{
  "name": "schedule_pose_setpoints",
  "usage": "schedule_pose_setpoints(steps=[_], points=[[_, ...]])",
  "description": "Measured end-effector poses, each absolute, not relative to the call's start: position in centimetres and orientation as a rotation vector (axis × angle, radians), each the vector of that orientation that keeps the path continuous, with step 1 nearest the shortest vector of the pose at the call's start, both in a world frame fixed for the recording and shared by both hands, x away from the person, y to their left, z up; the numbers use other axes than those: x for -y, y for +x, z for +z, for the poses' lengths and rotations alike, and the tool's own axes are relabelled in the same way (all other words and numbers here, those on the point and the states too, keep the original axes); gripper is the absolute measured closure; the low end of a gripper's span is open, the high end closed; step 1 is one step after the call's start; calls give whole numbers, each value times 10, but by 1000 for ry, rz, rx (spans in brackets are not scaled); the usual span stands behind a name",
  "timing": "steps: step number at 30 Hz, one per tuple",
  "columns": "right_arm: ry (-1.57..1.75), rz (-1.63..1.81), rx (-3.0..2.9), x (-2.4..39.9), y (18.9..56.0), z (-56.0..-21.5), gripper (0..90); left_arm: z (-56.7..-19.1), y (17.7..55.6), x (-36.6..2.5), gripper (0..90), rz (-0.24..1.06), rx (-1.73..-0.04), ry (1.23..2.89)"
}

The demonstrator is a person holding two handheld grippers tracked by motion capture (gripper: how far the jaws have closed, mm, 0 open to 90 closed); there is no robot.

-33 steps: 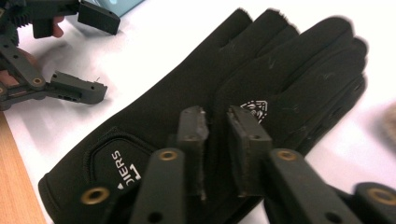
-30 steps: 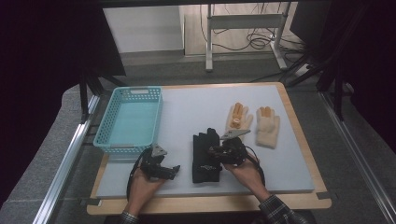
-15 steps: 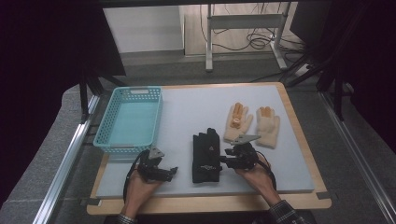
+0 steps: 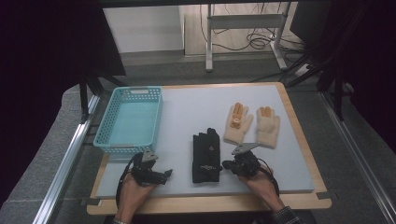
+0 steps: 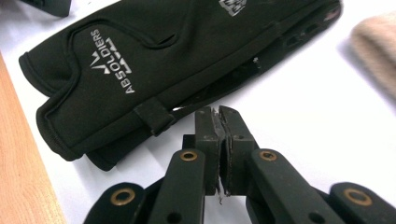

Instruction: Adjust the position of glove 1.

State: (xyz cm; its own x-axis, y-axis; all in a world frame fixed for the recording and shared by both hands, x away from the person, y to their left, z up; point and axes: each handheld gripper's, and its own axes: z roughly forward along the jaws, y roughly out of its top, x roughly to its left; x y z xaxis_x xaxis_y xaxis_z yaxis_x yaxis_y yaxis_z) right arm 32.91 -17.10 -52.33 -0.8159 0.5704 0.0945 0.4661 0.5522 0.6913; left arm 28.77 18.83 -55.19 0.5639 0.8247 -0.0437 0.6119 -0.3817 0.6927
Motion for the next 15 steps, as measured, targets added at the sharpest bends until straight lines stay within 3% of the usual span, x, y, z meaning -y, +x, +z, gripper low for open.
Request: schedule_pose_setpoints(steps=[15], points=[[836,1124,-2687,144,327,-528,856,-552,287,-189,42,404,-1151,2110]])
